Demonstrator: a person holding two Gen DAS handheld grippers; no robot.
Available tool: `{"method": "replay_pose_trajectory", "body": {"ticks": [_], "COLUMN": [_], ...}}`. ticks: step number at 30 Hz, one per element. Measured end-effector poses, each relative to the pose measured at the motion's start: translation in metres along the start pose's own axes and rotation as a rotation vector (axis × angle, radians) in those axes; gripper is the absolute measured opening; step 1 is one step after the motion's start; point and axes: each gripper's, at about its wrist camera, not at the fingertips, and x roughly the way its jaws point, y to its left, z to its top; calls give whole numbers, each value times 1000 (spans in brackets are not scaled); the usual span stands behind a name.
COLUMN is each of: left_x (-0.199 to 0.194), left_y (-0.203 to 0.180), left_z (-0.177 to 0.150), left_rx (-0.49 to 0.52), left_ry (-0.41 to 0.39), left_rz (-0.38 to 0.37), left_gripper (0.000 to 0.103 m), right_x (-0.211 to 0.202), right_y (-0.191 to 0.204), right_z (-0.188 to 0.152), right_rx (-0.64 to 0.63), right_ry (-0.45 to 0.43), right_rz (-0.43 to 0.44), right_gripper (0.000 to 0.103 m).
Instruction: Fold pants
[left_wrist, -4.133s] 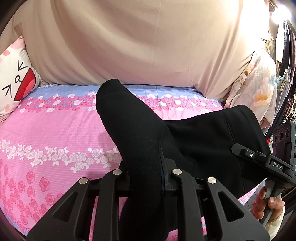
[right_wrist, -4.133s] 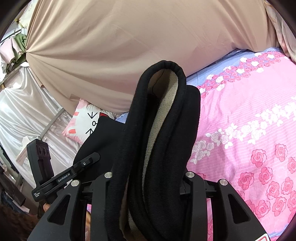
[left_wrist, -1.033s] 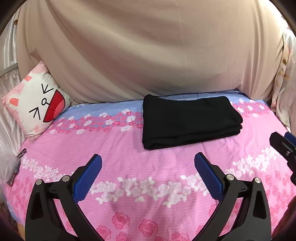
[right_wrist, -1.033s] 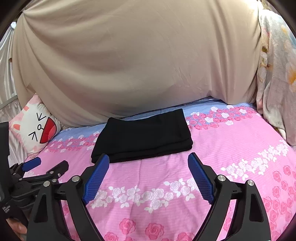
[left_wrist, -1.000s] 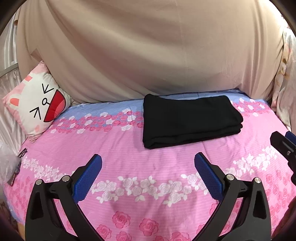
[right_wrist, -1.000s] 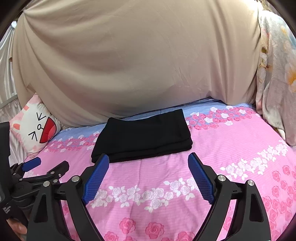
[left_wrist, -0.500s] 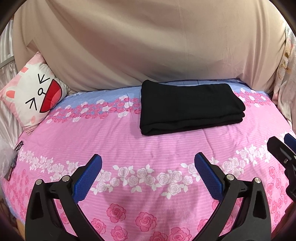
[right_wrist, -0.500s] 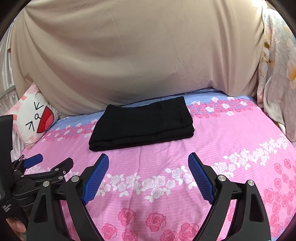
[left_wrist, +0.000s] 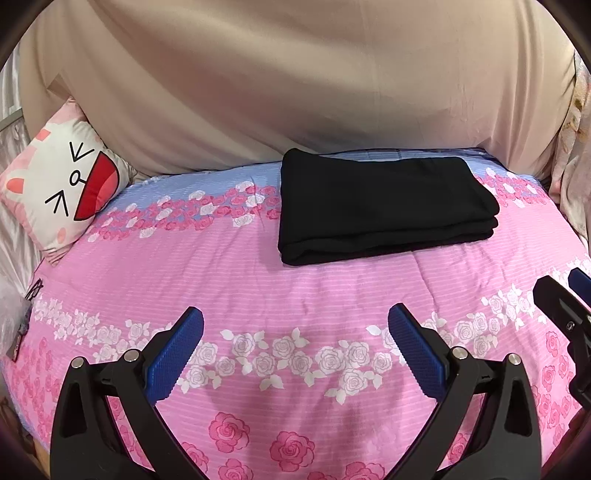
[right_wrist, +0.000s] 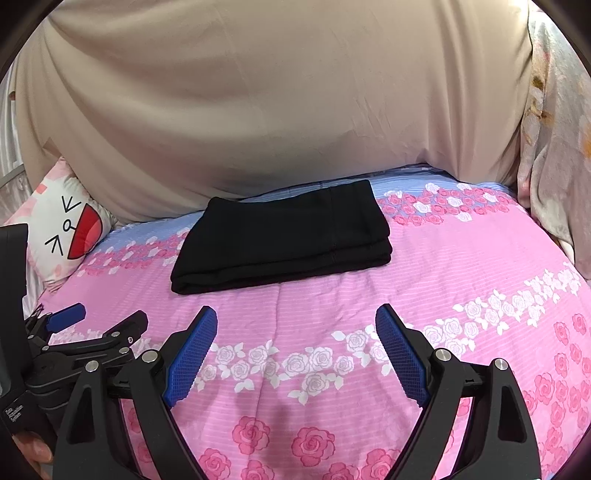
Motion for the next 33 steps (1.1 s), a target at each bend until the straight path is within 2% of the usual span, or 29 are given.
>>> {"method": "replay_pose_trajectory", "body": {"ticks": [33], "left_x": [-10], "left_y": [4], "left_z": [1], "left_rx": [-3], "left_ry": [-24], "left_rz": [6], "left_gripper": [98], "right_x": [-1], "right_y": [10], "right_z": [3], "right_rx": [-19], "right_ry": [-5], "right_rz": [7], "right_gripper": [86]}}
